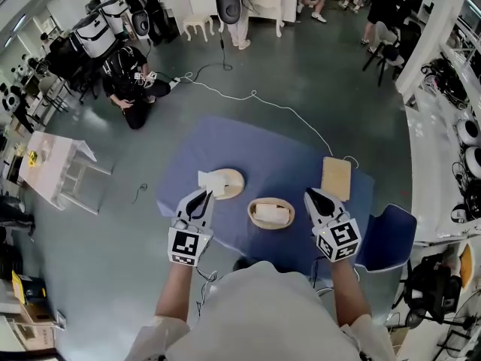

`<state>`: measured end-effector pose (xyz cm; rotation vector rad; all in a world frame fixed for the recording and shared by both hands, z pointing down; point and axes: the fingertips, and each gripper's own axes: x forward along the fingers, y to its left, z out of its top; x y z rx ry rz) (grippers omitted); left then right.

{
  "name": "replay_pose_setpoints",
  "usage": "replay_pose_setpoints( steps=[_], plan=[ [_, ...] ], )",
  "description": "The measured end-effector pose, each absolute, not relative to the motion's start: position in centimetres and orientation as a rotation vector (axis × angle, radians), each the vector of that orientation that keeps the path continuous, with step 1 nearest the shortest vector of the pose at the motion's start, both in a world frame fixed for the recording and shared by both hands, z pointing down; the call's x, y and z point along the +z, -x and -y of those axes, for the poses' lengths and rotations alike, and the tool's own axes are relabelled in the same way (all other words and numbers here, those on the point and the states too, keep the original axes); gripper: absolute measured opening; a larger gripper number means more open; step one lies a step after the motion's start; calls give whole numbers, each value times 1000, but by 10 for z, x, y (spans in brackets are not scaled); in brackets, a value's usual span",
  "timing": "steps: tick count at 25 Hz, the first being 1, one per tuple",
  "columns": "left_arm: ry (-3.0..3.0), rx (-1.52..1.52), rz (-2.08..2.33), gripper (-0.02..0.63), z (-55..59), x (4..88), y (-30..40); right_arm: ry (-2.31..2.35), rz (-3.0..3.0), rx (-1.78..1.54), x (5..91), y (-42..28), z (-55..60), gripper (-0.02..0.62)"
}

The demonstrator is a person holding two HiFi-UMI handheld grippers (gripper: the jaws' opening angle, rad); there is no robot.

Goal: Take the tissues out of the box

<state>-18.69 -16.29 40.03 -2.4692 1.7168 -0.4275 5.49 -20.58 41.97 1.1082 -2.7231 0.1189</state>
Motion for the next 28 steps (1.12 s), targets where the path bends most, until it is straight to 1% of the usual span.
replay_pose_setpoints(
  steps=[10,28],
  plan=[
    [2468,-358,-1739,15,163,389,192,-1154,2743,50,399,-55,205,35],
    [2482,-351,-1717,15,157,391,182,-1162,2746,63,401,-57,191,35]
  ],
)
